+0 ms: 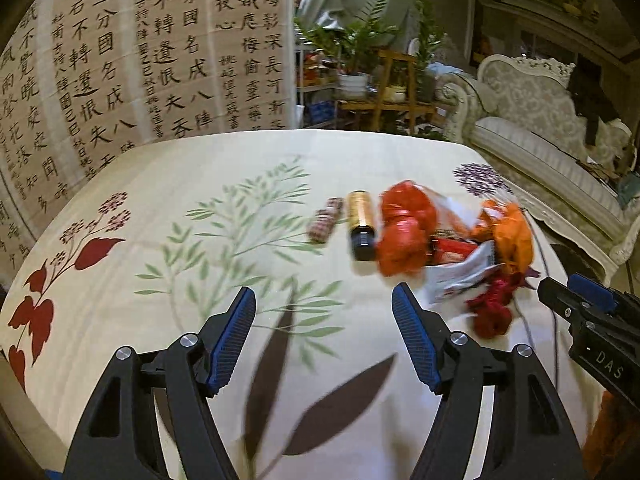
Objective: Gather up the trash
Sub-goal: 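Move both tools back to the table and grasp the red ribbon with the right tool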
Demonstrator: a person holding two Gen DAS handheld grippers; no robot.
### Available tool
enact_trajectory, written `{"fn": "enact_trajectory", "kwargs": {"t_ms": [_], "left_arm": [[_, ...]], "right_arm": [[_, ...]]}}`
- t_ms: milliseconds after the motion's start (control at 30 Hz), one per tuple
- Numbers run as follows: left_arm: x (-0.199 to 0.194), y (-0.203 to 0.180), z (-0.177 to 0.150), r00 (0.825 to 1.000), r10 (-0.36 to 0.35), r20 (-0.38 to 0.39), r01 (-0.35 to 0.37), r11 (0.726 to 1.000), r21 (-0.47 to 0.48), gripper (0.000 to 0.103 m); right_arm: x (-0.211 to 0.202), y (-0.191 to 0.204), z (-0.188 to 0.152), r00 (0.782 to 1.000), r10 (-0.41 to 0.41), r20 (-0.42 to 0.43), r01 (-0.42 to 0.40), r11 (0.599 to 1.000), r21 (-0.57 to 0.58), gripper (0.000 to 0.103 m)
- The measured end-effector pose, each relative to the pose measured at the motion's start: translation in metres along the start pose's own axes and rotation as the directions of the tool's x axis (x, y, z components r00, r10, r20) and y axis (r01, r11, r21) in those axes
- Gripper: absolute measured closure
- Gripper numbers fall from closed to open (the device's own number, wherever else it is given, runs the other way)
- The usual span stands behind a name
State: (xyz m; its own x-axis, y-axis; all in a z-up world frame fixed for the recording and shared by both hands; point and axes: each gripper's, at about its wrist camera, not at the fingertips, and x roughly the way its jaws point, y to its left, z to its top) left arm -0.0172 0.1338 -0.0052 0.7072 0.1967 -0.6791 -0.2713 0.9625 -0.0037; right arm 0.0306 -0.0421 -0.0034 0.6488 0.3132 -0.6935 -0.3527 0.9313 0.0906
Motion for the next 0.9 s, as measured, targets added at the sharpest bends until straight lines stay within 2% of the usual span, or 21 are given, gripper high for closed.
{"fn": "enact_trajectory", "kwargs": {"t_ms": [267, 300, 333, 400, 900], "left_arm": [[0.006, 0.023, -0.002, 1.000, 0.012, -0.009, -0.013, 0.999, -0.038, 0.032], [0.006, 0.025, -0.002, 1.000, 0.011, -0.010, -0.011, 0.999, -0.042, 0.032], [0.007, 0.026, -0.002, 1.000, 0.009, -0.011, -0.009, 0.999, -0.044, 0.032], [0.008, 0.026, -0.002, 1.000, 0.003, -0.013, -0.003, 0.999, -0.049, 0.032], [0.013, 0.004, 0.000, 0.998, -0.062, -0.017, 0.062, 0.998, -0.014, 0.032]], "right_arm": [[0.017, 0.033, 0.004, 0.999, 0.016, -0.031, -0.016, 1.000, -0.004, 0.052], [0.019, 0.037, 0.004, 0.999, 0.012, -0.035, -0.012, 1.000, -0.005, 0.051], [0.022, 0.040, 0.003, 0.999, 0.003, -0.037, -0.003, 1.000, -0.008, 0.046], [0.026, 0.042, 0.002, 0.999, -0.021, -0.043, 0.021, 1.000, -0.017, 0.045], [0.021, 0.011, -0.014, 0.989, -0.111, -0.098, 0.109, 0.994, -0.022, 0.048]]}}
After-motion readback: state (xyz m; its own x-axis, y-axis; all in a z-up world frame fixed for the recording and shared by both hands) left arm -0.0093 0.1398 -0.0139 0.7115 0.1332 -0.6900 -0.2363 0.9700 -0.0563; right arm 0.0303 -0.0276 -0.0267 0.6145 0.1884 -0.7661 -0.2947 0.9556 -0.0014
